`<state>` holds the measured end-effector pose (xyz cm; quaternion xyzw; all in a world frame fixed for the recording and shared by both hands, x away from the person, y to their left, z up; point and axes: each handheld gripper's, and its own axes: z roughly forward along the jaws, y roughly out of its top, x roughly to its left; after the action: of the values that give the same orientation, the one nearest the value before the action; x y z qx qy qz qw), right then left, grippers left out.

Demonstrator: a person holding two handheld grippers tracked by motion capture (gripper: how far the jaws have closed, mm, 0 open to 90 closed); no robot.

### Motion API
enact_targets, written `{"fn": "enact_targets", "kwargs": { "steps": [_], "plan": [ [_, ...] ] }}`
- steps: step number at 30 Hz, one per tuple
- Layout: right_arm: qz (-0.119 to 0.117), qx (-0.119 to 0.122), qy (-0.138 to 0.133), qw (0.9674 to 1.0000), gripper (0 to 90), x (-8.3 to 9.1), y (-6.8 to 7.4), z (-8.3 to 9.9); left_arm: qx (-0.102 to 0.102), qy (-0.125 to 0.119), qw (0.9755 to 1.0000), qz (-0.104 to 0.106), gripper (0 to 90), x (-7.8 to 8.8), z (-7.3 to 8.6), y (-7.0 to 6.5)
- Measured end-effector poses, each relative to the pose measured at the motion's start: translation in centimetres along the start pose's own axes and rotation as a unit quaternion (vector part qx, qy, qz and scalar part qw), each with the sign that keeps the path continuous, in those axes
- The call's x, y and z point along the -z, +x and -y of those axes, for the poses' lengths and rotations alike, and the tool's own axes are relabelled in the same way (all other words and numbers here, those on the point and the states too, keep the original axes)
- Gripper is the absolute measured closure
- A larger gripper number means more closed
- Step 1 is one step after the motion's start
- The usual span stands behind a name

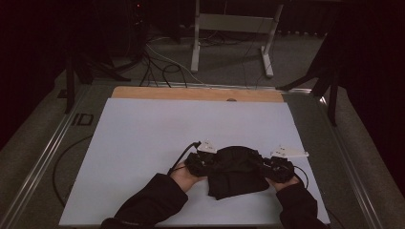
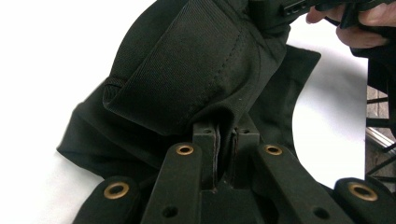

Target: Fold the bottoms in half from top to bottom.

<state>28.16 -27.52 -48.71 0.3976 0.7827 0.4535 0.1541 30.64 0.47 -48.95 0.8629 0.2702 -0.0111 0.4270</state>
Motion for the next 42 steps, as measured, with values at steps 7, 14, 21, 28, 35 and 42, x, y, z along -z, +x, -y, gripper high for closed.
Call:
{"fn": "enact_targets", "kwargs": {
  "steps": [7,14,21,28,35,42],
  "plan": [
    [-0.005,0.002,0.01,0.9999,76.6,0.3,0.6,1.2,-0.017,0.008,0.9998,-0.002,85.4,-0.2,0.9,-0.6],
    [-0.011,0.004,0.014,0.9998,76.2,0.5,0.8,1.9,-0.024,0.01,0.9996,0.005,85.3,-0.4,1.5,-1.0],
    [-0.016,0.005,0.02,0.9997,75.6,0.6,1.0,2.7,-0.026,0.02,0.9994,0.008,85.1,-0.7,2.2,-1.4],
    [-0.021,0.009,0.028,0.9993,73.9,0.4,1.1,3.2,-0.028,0.024,0.9993,0.008,84.4,-0.9,2.8,-1.4],
    [-0.026,0.009,0.038,0.9989,72.2,0.4,0.9,3.8,-0.034,0.022,0.9991,0.01,81.5,-1.1,3.3,-1.5],
    [-0.033,0.002,0.041,0.9986,68.6,0.5,0.9,4.1,-0.031,0.019,0.9991,0.02,77.5,-0.8,3.7,-1.5]
  ]
}}
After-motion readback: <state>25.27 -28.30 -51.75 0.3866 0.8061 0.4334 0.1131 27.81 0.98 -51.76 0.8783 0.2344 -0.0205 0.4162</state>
